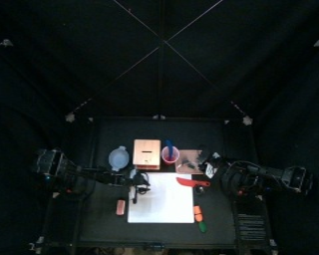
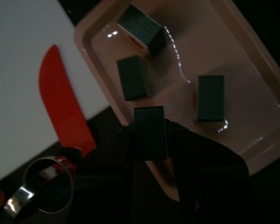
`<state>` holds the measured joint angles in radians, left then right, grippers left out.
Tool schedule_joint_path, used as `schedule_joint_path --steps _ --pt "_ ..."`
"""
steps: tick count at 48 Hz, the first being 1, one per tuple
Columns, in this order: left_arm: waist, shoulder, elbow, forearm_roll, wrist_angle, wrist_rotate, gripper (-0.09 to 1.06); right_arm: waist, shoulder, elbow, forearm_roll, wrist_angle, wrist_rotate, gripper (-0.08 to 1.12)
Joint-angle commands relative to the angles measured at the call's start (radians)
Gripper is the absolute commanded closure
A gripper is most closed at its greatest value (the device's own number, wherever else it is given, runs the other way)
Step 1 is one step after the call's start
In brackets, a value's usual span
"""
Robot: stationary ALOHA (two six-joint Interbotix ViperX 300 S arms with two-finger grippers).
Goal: Place sushi on board then cut the sushi with the knife then place the pieces on the plate
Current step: Place the 4 sushi pieces on the plate
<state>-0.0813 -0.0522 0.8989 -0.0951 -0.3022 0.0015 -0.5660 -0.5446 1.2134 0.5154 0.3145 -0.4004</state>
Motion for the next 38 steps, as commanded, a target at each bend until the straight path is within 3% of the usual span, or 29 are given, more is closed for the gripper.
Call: schedule_joint_path --steps 1,11,25,38 --pt "0.003 -0.009 -0.018 -0.002 -0.005 0.002 0.28 -0.028 -0.009 -0.012 -0.011 0.006 -0.002 0.45" --pt "0.003 -0.009 -0.018 -0.002 -0.005 0.002 0.28 -0.038 -0.011 -0.012 -0.011 0.005 -0.002 0.4" --pt "0.003 -0.009 -0.02 -0.002 -0.005 0.002 0.28 -0.043 -0.012 -0.012 -0.009 0.005 -0.002 0.22" --pt "0.003 -0.018 -0.018 0.0 -0.005 0.002 0.28 -0.032 -0.06 -0.057 -0.006 0.037 -0.002 0.21"
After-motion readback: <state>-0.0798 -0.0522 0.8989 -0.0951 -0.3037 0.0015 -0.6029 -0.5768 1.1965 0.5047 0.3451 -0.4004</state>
